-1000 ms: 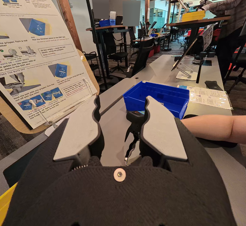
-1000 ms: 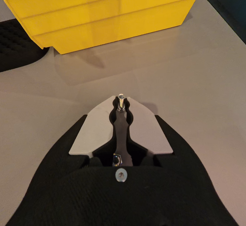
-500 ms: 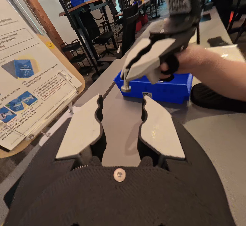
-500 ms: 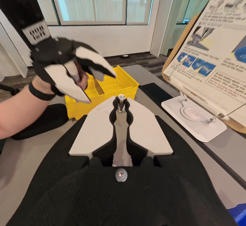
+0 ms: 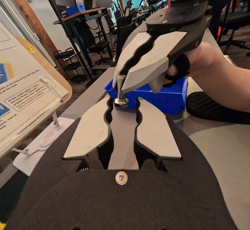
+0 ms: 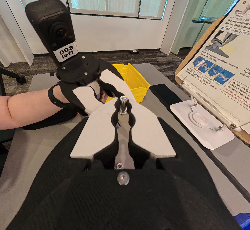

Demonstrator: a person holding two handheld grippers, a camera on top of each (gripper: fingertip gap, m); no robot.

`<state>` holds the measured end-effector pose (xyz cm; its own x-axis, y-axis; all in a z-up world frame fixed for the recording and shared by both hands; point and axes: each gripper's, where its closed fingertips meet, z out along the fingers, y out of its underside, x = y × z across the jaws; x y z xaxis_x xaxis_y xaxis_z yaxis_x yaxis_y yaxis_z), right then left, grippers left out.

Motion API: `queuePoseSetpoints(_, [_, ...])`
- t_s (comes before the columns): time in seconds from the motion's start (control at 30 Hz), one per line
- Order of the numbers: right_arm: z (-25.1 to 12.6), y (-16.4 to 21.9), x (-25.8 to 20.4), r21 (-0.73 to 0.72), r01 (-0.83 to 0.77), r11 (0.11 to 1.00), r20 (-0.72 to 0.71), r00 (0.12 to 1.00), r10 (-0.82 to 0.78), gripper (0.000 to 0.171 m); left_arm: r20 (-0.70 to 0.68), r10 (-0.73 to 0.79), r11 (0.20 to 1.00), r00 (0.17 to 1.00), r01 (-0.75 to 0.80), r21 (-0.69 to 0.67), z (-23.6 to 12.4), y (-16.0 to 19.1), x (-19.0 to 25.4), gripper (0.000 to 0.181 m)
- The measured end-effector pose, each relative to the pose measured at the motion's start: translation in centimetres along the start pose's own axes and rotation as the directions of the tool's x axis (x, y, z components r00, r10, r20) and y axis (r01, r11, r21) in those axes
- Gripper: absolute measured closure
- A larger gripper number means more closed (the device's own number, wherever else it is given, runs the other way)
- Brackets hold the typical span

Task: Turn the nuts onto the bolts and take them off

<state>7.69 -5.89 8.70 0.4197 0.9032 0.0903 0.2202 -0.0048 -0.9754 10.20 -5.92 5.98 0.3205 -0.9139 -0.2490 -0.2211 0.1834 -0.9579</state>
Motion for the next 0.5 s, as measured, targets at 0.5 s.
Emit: queuePoseSetpoints(0.5, [-0.25, -0.61, -0.35, 0.036, -0.004, 0.999, 0.021, 1.000, 0.003, 0.160, -0.005, -0.021, 1.000, 1.000, 0.021, 0.016, -0.28, -0.43, -0.08, 0.163])
